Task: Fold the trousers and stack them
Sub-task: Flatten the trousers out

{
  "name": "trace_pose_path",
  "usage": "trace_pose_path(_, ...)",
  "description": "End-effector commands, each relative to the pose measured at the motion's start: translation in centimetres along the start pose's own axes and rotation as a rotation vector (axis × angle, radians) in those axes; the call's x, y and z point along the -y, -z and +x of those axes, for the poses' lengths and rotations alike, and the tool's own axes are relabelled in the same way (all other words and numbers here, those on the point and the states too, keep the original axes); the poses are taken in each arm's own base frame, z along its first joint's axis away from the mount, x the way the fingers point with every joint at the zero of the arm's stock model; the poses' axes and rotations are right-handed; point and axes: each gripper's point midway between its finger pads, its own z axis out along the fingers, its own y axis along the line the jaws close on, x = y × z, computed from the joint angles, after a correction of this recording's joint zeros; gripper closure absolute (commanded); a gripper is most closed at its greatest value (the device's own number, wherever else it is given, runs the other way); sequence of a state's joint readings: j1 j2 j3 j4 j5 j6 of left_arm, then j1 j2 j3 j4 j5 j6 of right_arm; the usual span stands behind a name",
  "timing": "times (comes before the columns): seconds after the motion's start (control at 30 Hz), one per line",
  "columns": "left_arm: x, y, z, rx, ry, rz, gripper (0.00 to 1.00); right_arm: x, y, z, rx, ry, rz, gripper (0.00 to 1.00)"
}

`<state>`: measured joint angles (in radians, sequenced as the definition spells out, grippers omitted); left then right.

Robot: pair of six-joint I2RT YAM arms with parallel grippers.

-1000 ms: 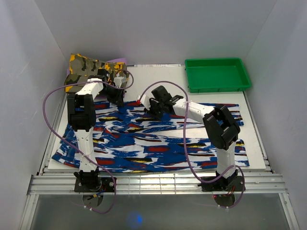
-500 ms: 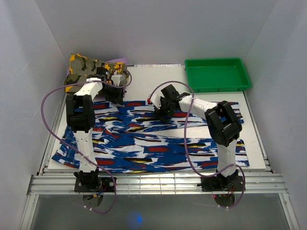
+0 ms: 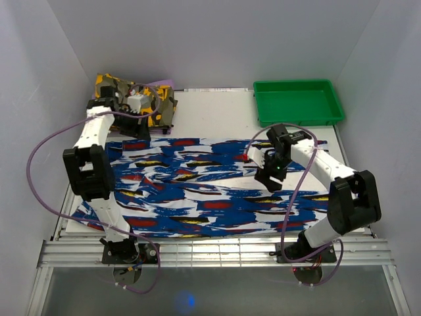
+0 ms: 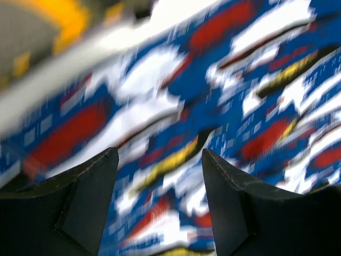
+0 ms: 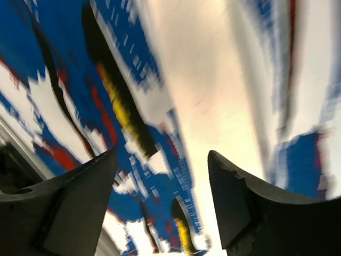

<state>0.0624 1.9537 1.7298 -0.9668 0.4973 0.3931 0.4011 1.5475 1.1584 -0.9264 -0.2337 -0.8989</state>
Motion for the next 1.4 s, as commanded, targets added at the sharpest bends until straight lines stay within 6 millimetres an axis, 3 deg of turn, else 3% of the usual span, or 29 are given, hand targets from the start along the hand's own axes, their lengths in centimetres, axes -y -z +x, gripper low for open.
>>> trace_pose_path(0.0, -0.6, 5.4, 5.5, -0.052, 0.066, 0.009, 0.26, -5.0, -0.7, 8.0, -0.203, -0.005, -0.174, 0.27)
trace_pose_path(0.1, -0.9, 6.6, 9.8, -0.125, 0.096, 0.029, 0.29, -5.1, -1.8, 11.8, -0.28, -0.042, -0.169, 0.3)
trace_pose_path(0.2, -0.8, 6.7, 13.4, -0.197, 0.084, 0.05, 0.32, -3.0, -2.2, 15.0, -0.329, -0.101, -0.116, 0.31)
trace_pose_path(0.23, -0.6, 6.3, 15.5, -0.25, 0.076, 0.054, 0.32, -2.4, -2.3, 15.7, -0.34, -0.114, -0.104, 0.31)
trace_pose_path(0.3, -1.2, 5.7, 17.1, -0.278, 0.069, 0.025, 0.33, -0.7, -2.4, 17.8, -0.381, -0.152, -0.072, 0.31)
trace_pose_path(0.37, -1.2, 4.7, 19.4, -0.328, 0.095, 0.013, 0.35, 0.7, -2.3, 18.7, -0.397, -0.172, -0.049, 0.31)
trace_pose_path(0.43, -2.1, 3.3, 20.0, -0.328, 0.118, -0.012, 0.36, 2.1, -2.2, 19.8, -0.412, -0.195, -0.028, 0.31)
trace_pose_path(0.53, -3.2, 1.7, 19.9, -0.318, 0.194, -0.036, 0.39, 3.4, -1.9, 19.4, -0.397, -0.207, -0.01, 0.3)
trace_pose_path(0.57, -3.5, 1.4, 19.8, -0.314, 0.208, -0.042, 0.4, 4.6, -1.3, 18.8, -0.38, -0.206, 0.024, 0.29)
trace_pose_path(0.63, -4.1, 1.0, 19.4, -0.305, 0.228, -0.058, 0.41, 4.8, -0.9, 18.4, -0.375, -0.204, 0.008, 0.29)
trace_pose_path(0.77, -4.1, 2.1, 18.1, -0.28, 0.145, -0.04, 0.42, 5.6, 0.9, 16.7, -0.327, -0.182, -0.007, 0.3)
trace_pose_path(0.8, -3.7, 2.5, 17.7, -0.27, 0.125, -0.025, 0.42, 6.7, 1.7, 15.2, -0.267, -0.171, 0.019, 0.3)
trace_pose_path(0.87, -4.0, 3.7, 15.6, -0.222, 0.064, -0.034, 0.42, 7.6, 2.8, 13.7, -0.219, -0.181, 0.034, 0.31)
trace_pose_path(0.9, -3.8, 4.2, 14.9, -0.213, 0.057, -0.019, 0.42, 9.5, 3.6, 12.1, -0.164, -0.177, 0.07, 0.32)
trace_pose_path(0.93, -4.1, 4.9, 12.6, -0.155, 0.024, -0.02, 0.42, 10.4, 3.9, 11.5, -0.141, -0.18, 0.089, 0.32)
trace_pose_path(1.0, -4.8, 5.0, 10.9, -0.128, 0.026, -0.028, 0.42, 12.4, 3.3, 10.6, -0.106, -0.215, 0.105, 0.33)
trace_pose_path(1.03, -5.6, 4.8, 9.9, -0.123, 0.031, -0.037, 0.42, 15.2, 3.7, 9.7, -0.087, -0.236, 0.162, 0.37)
trace_pose_path(1.07, -5.8, 5.2, 8.9, -0.105, 0.023, -0.051, 0.42, 15.2, 3.7, 9.7, -0.087, -0.236, 0.163, 0.37)
trace_pose_path(1.1, -6.3, 4.3, 9.1, -0.122, 0.04, -0.041, 0.42, 16.2, 2.5, 10.0, -0.097, -0.267, 0.158, 0.38)
trace_pose_path(1.17, -7.0, 3.7, 8.9, -0.125, 0.06, -0.045, 0.43, 18.0, 2.1, 10.2, -0.112, -0.289, 0.196, 0.41)
trace_pose_path(1.23, -7.6, 2.4, 9.6, -0.144, 0.082, -0.041, 0.44, 19.3, 0.6, 11.0, -0.131, -0.303, 0.218, 0.42)
trace_pose_path(1.33, -8.2, 1.0, 11.6, -0.197, 0.109, -0.054, 0.45, 19.8, -1.3, 12.8, -0.192, -0.32, 0.237, 0.43)
trace_pose_path(1.37, -8.6, 0.8, 12.6, -0.229, 0.115, -0.074, 0.45, 19.0, -2.1, 14.3, -0.251, -0.329, 0.228, 0.43)
